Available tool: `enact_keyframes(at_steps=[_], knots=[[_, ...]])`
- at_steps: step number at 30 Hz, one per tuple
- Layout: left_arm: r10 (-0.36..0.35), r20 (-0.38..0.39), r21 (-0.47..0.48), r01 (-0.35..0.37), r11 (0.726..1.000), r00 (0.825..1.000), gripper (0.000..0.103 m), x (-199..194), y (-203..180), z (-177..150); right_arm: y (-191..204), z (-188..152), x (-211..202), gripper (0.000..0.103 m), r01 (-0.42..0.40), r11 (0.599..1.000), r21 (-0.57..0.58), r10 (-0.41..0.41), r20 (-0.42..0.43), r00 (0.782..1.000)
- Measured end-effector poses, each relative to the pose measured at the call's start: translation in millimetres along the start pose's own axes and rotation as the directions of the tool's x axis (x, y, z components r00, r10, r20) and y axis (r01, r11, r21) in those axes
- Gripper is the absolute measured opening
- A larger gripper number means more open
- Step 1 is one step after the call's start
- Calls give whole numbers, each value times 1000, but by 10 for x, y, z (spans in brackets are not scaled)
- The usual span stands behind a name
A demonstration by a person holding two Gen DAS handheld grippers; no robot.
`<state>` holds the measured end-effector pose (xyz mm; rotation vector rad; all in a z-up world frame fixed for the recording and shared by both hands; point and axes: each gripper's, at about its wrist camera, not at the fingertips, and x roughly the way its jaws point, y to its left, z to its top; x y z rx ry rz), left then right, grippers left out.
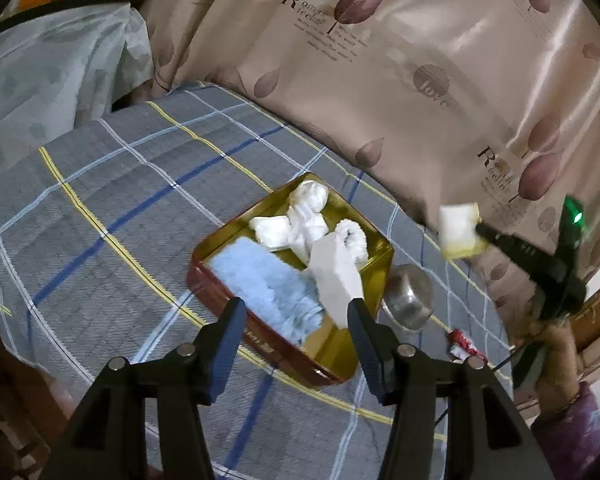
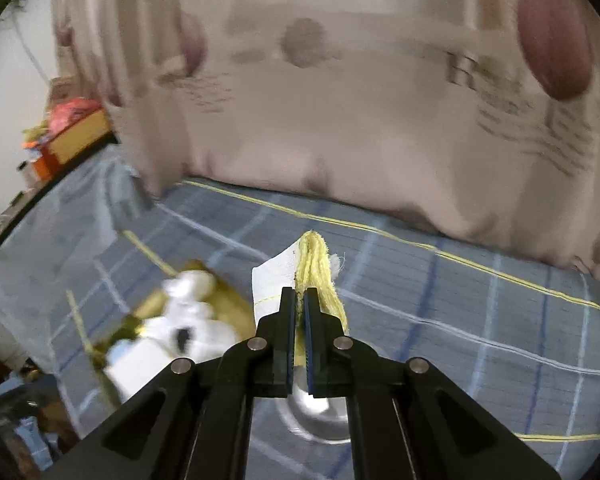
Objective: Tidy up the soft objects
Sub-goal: 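Carry the yellow-trimmed cloth into the tin and open the right gripper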
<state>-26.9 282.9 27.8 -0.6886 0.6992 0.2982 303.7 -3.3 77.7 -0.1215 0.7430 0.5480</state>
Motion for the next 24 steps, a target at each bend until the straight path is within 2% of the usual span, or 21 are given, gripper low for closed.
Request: enact_keyframes(at_steps=[8, 15, 24], knots=[[15, -5, -4, -15, 1000, 1000, 54, 15, 99, -33, 633, -52, 103, 4, -88, 996, -26, 87, -17, 996], [7, 13, -22, -7, 1000, 1000, 54, -18, 149, -24, 697, -259, 388, 5, -173, 975, 137, 184, -71, 980], [3, -14, -33, -4, 999, 1000, 54, 42, 178, -45, 593, -419, 749, 5, -113, 976, 188, 143, -152, 978]])
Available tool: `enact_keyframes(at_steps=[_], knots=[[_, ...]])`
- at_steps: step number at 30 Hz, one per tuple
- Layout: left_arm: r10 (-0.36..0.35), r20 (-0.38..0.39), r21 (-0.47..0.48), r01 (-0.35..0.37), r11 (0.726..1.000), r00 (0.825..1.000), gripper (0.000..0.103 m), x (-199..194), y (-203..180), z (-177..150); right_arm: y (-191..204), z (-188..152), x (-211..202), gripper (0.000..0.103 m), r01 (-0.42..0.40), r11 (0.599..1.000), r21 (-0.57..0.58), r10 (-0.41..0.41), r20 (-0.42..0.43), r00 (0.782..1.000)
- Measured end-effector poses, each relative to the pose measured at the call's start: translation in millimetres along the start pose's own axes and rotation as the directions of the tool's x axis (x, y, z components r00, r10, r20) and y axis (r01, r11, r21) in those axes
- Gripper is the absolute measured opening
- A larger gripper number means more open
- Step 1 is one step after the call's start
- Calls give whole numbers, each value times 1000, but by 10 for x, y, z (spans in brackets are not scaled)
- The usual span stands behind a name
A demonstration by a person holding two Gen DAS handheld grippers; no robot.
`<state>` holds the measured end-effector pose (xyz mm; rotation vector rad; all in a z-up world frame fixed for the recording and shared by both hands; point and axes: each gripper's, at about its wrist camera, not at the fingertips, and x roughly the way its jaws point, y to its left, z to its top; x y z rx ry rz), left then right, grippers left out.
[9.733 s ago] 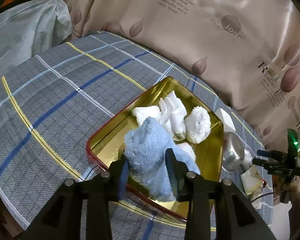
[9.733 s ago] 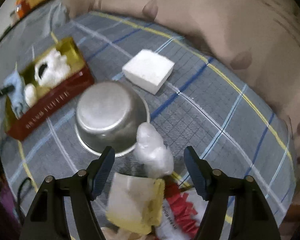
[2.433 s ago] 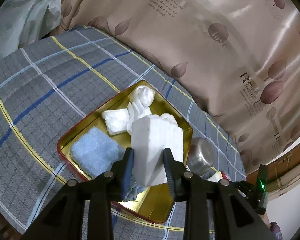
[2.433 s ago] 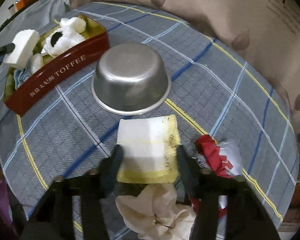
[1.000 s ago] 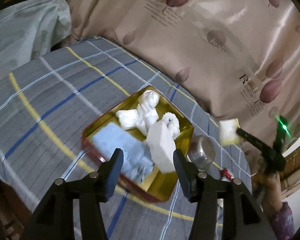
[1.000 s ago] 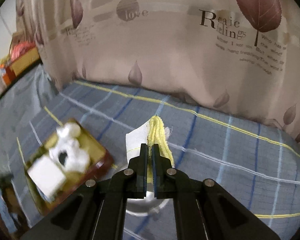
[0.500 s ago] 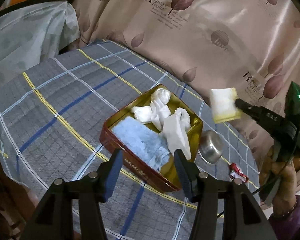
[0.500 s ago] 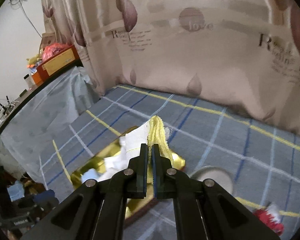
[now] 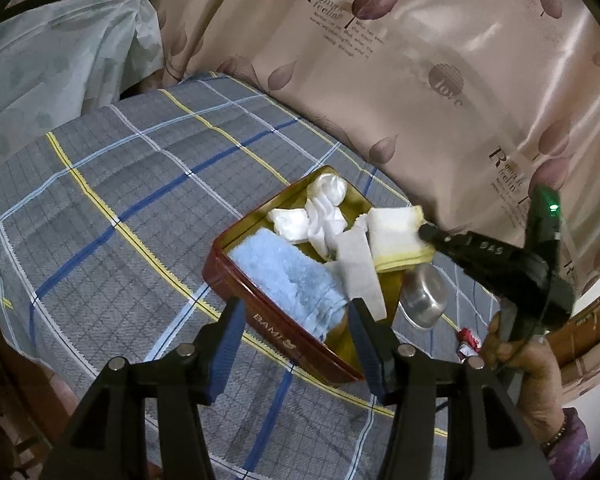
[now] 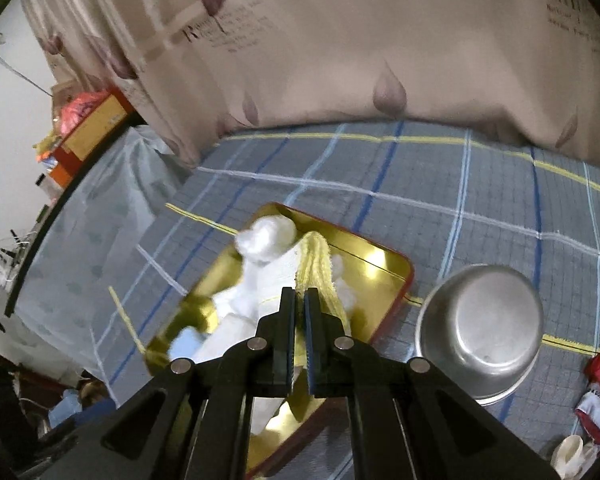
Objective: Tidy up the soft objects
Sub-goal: 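Carry the yellow-trimmed cloth into the tin and open the right gripper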
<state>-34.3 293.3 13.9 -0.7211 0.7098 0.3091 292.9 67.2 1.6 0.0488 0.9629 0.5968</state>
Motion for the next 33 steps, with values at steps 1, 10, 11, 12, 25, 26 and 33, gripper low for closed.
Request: enact_keyframes(at_steps=[1, 10, 11, 12, 25, 26, 33], knots=[[2, 2, 5, -2, 1000, 1000, 54, 3, -7, -2, -23, -7, 21, 5, 5, 1000, 3, -5, -6, 1000], [28, -21, 47, -27, 999, 999, 54, 87, -71, -40, -100, -41, 262, 8, 72, 997, -34, -73, -41, 996], [29, -23, 52, -27, 998, 999, 54, 96, -76, -44, -95, -45, 278, 8, 82, 996, -45, -84, -43, 996], [31, -26, 56, -29, 998, 999, 54, 106, -81, -48, -89, -51, 291, 8, 95, 994, -59, -97, -43, 994], [80, -31, 128, -76, 989, 996, 54, 161, -167, -92, -87, -106, 309, 16, 152, 982, -109, -156, -29, 987], [89, -32, 135, -84, 987, 995, 54, 167, -176, -97, -95, -107, 300, 19, 153, 983, -106, -156, -26, 987], [138, -34, 183, -130, 974, 990, 54, 204, -228, -131, -127, -98, 176, 41, 136, 987, -83, -135, 19, 991]])
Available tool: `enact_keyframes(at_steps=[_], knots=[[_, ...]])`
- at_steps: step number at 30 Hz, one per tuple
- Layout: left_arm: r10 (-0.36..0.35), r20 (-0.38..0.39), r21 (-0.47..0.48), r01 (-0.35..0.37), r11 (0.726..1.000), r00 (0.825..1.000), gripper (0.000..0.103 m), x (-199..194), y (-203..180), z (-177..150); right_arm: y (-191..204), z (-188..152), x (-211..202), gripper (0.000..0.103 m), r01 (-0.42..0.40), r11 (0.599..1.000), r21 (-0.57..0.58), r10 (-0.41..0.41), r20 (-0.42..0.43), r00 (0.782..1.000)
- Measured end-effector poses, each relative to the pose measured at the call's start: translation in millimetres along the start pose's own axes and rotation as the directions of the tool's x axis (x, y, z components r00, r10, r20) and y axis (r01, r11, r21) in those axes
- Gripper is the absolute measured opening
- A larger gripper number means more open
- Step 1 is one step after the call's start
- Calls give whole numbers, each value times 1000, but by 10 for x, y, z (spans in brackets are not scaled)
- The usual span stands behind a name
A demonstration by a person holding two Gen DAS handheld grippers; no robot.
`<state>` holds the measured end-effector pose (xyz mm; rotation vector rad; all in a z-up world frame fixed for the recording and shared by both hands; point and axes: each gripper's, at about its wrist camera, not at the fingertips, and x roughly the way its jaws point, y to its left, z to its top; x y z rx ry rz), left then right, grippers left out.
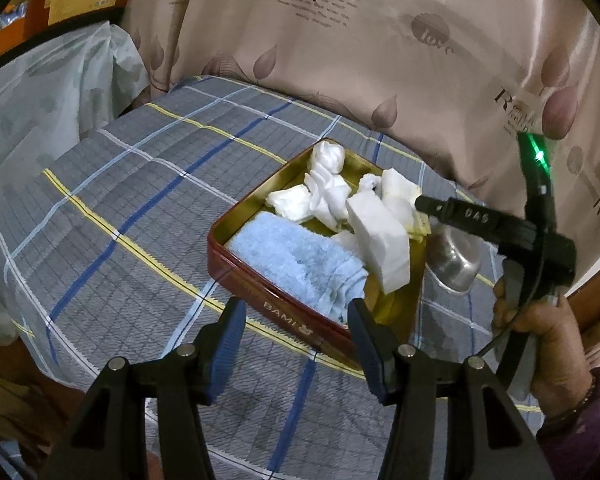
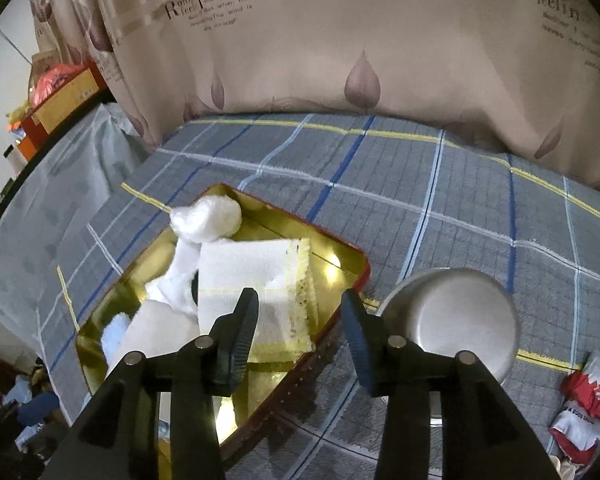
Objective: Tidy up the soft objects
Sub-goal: 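Carry the yellow-trimmed cloth into the tin and open the right gripper, then move the left gripper to the cream cloth and grasp it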
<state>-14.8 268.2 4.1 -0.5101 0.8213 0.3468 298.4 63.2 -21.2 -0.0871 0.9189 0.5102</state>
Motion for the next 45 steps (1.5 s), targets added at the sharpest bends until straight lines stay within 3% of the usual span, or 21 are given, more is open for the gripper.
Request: enact_keyframes(at_steps=[9, 18, 23, 27, 29, 31, 35, 38, 41, 45], knots=[[46, -23, 41, -45, 998, 999, 54, 72, -34, -23, -60, -29, -185, 41, -22, 999, 25, 20, 60, 998], [91, -8, 89, -90, 992, 996, 54, 74, -97, -48, -248, -342, -831, 44, -59, 997, 58, 46, 199, 979], [126, 8, 129, -126, 984, 992, 54, 73, -162, -69, -506, -861, -1367, 62, 32, 997, 65, -48, 265, 963], [131, 12, 145, -131, 981, 991, 54, 59, -214, -105, -971, -1335, -1708, 66, 169, 977, 127, -198, 262, 945], [137, 16, 164, -137, 977, 991, 54, 57, -265, -133, -1332, -1584, -1838, 67, 270, 947, 176, -306, 226, 925], [144, 18, 191, -145, 971, 989, 54, 56, -344, -181, -1625, -1768, -1942, 67, 321, 920, 225, -366, 197, 910], [148, 19, 247, -148, 958, 989, 54, 64, -534, -287, -2229, -2176, -2096, 68, 455, 837, 304, -506, 113, 855], [157, 13, 295, -154, 943, 987, 54, 93, -690, -385, -2601, -2429, -2122, 69, 498, 787, 363, -552, 55, 832], [167, 3, 346, -158, 925, 986, 54, 137, -851, -502, -2849, -2647, -2074, 69, 506, 749, 427, -562, 4, 827], [139, -43, 399, -110, 910, 989, 54, 204, -1056, -677, -2882, -2687, -2093, 81, 481, 749, 456, -551, 25, 834]])
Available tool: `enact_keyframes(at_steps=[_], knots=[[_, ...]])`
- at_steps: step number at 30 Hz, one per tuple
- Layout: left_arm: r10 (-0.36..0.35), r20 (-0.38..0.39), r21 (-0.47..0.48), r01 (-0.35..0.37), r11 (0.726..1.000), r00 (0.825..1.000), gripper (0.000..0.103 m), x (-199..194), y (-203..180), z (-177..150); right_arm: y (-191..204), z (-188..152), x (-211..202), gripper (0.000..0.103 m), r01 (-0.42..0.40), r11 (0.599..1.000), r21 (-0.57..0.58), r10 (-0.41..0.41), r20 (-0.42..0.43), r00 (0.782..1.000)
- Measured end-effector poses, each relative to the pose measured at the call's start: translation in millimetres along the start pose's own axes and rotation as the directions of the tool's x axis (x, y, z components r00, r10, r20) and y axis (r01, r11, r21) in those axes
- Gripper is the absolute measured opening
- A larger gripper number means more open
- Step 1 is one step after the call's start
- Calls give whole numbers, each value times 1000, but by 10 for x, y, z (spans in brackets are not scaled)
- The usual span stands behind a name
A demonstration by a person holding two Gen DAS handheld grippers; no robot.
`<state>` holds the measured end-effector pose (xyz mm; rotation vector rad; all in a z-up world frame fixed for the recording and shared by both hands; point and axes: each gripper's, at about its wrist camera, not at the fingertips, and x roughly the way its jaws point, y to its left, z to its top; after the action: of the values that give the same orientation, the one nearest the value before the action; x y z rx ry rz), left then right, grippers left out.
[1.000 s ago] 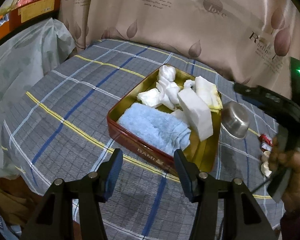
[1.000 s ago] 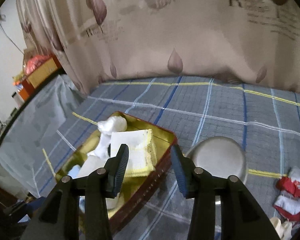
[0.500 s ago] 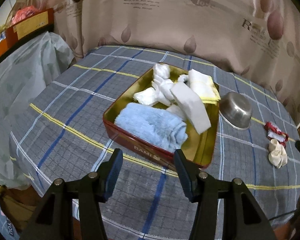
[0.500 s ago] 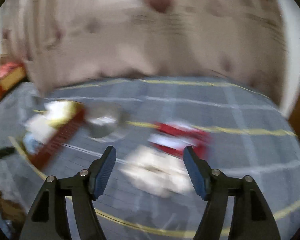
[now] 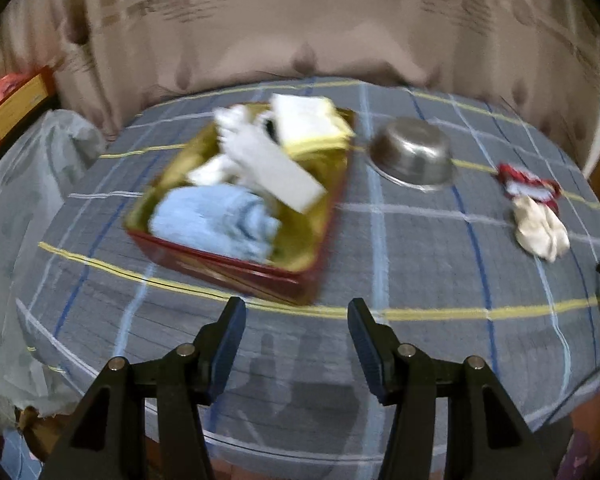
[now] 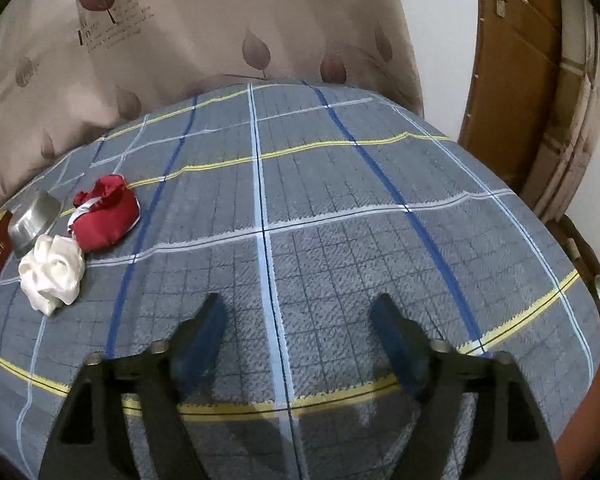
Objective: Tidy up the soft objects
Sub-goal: 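Move the left gripper to the cream cloth and grasp it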
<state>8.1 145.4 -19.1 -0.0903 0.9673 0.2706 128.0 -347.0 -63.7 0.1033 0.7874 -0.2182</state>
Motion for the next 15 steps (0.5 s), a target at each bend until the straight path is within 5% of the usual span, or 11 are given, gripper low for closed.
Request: enact_keyframes(at_steps=[4, 10, 15], knots=[[-112, -50, 68, 115, 991, 992, 54, 56, -357, -45, 15, -4, 36, 83, 4, 1000, -8, -4, -22, 1000], [-285, -145, 156, 306, 939, 948, 54, 218, -985, 67, 66, -6, 74, 95, -18, 999, -43, 16, -53, 998], [-426, -209, 161, 461, 873, 880, 54, 399, -1391, 353, 106, -4, 101, 98, -36, 997, -69, 31, -67, 997]])
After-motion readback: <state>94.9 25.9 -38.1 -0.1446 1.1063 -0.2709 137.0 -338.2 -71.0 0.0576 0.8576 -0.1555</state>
